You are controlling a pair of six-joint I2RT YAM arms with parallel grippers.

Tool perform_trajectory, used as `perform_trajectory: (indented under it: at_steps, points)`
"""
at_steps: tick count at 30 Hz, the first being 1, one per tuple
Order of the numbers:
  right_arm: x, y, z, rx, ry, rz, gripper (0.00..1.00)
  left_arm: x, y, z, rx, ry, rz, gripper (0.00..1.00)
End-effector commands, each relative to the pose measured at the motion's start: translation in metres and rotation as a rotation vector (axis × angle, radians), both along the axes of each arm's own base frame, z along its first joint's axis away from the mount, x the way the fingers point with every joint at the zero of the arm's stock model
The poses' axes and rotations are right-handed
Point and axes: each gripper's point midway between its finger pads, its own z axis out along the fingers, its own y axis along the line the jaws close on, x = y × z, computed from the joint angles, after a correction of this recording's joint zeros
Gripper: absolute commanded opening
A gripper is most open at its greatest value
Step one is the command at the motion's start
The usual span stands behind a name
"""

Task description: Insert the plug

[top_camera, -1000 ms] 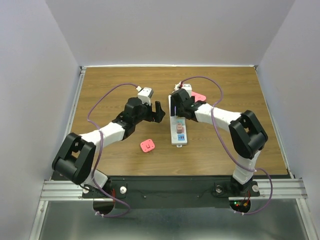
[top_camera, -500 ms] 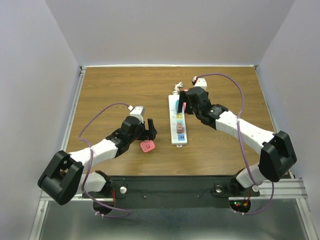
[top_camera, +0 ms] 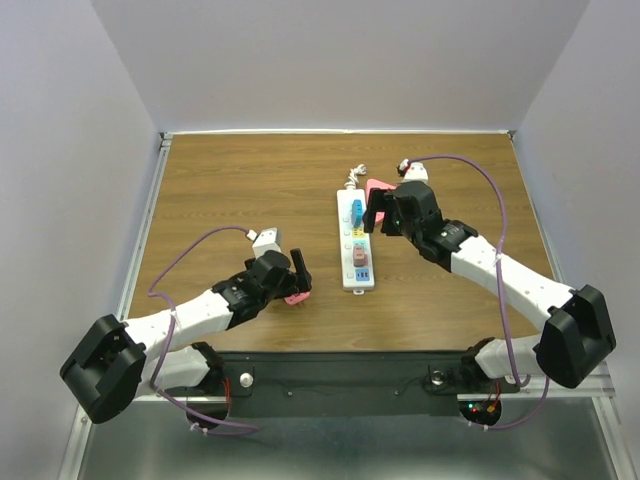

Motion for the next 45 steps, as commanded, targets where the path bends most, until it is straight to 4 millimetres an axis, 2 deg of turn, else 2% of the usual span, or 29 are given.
perform_trajectory:
  at_steps: [1, 6, 14, 20, 23, 24, 29, 39, 41, 45]
  points:
    - [0.006, 0.006, 0.026, 0.072, -0.075, 0.074, 0.96, -0.011, 0.014, -0.014, 0.013, 0.061, 0.111, 0.99]
    - [0.009, -0.003, 0.032, 0.125, -0.074, 0.126, 0.99, -0.019, 0.018, -0.021, 0.025, 0.116, 0.157, 0.99]
    - [0.006, -0.003, 0.038, 0.175, -0.067, 0.209, 1.0, -0.026, 0.002, -0.032, 0.055, 0.204, 0.149, 0.99]
    - [0.007, -0.007, 0.034, 0.15, -0.07, 0.212, 1.0, -0.003, -0.029, -0.017, 0.075, 0.168, 0.108, 0.99]
    - [0.004, -0.01, 0.037, 0.149, -0.08, 0.204, 1.0, 0.004, -0.041, -0.022, 0.117, 0.176, 0.061, 0.99]
    - [0.003, -0.01, 0.038, 0.152, -0.082, 0.201, 1.0, 0.003, -0.043, -0.033, 0.148, 0.199, 0.044, 0.99]
    - [-0.002, -0.011, 0.036, 0.174, -0.07, 0.203, 1.0, -0.006, -0.056, -0.05, 0.215, 0.239, -0.039, 0.99]
    - [-0.002, -0.015, 0.033, 0.216, -0.035, 0.21, 1.0, -0.032, -0.06, -0.04, 0.282, 0.16, -0.201, 0.99]
    - [-0.002, -0.016, 0.032, 0.222, -0.031, 0.205, 1.0, -0.034, -0.062, -0.033, 0.267, 0.135, -0.243, 0.99]
    - [-0.002, -0.018, 0.032, 0.227, -0.03, 0.198, 1.0, -0.037, -0.058, -0.034, 0.264, 0.117, -0.269, 0.99]
